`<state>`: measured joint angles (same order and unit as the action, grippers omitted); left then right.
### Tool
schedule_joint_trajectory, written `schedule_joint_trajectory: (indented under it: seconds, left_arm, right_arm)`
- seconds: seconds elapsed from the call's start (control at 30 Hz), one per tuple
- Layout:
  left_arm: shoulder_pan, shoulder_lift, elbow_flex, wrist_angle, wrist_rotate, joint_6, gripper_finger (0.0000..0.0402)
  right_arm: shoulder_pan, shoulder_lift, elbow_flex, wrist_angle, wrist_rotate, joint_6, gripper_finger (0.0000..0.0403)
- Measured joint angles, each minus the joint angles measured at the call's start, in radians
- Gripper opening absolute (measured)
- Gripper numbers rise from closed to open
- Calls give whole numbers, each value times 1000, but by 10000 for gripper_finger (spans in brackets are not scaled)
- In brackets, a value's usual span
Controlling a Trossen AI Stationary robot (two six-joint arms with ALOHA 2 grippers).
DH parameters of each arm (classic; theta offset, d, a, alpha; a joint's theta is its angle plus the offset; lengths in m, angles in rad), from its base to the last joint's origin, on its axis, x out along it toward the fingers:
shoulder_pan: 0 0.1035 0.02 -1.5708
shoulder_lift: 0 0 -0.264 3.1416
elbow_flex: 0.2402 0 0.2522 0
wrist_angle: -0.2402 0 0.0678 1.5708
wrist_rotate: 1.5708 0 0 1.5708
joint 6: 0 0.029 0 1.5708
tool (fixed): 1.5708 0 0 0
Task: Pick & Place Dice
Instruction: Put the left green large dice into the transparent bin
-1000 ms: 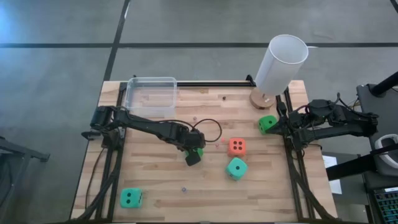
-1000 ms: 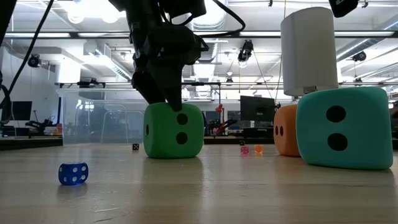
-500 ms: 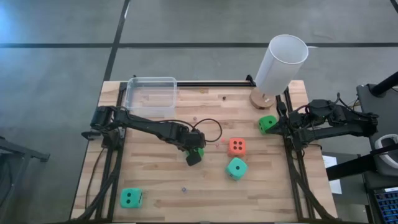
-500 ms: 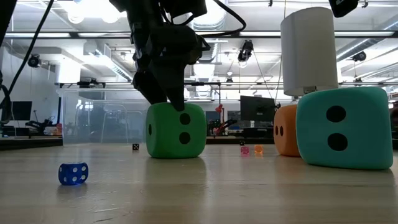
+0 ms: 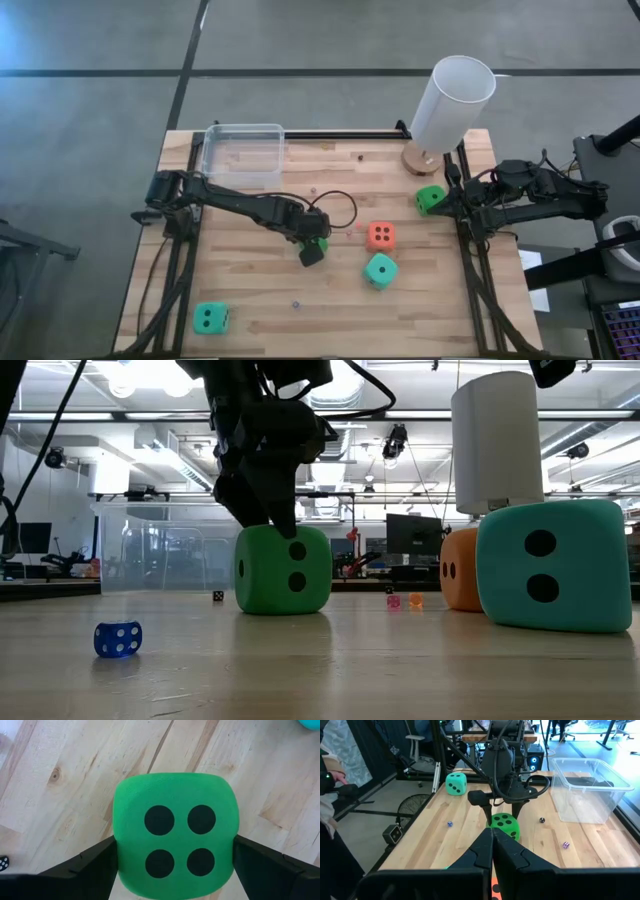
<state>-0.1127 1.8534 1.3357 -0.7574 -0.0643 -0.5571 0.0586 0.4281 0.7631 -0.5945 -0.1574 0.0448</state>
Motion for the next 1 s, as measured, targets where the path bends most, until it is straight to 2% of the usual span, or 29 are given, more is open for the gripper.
schedule_joint_trajectory:
  seconds: [0.37,1.0]
  left_arm:
    - [0,0,0,1,0,2,396]
    - [0,28,4,-17,2,-102,399]
  right_arm:
    - [0,0,0,0,0,0,8]
    - [0,0,0,0,0,0,8]
